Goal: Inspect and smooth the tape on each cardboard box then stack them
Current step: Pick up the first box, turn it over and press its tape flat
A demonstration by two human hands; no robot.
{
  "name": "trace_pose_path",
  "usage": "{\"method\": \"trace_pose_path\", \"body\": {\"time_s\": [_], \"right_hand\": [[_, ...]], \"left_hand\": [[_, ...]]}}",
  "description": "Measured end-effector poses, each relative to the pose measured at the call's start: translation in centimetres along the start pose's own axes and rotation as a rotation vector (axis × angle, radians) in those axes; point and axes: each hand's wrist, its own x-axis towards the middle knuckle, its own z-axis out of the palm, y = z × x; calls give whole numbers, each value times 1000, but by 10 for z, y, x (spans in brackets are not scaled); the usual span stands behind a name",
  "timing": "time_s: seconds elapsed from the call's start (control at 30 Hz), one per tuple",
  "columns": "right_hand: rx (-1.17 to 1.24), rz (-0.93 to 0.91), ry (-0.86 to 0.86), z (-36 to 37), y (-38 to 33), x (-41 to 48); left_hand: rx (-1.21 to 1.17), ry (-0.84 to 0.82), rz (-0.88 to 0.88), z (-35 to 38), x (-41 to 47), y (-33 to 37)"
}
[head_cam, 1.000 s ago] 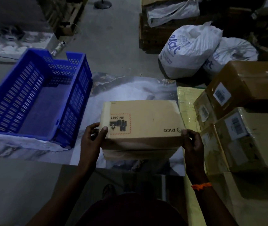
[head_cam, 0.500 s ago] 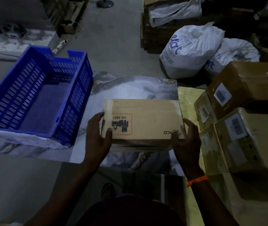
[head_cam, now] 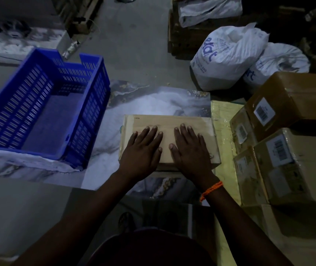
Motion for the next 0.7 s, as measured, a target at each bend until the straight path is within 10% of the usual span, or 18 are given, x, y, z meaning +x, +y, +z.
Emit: {"method": "trace_pose_path", "body": {"time_s": [0.7], "right_hand": [[-122,-139,145,14,11,-54]], "left_hand": [[81,85,146,7,-42,-14]]}}
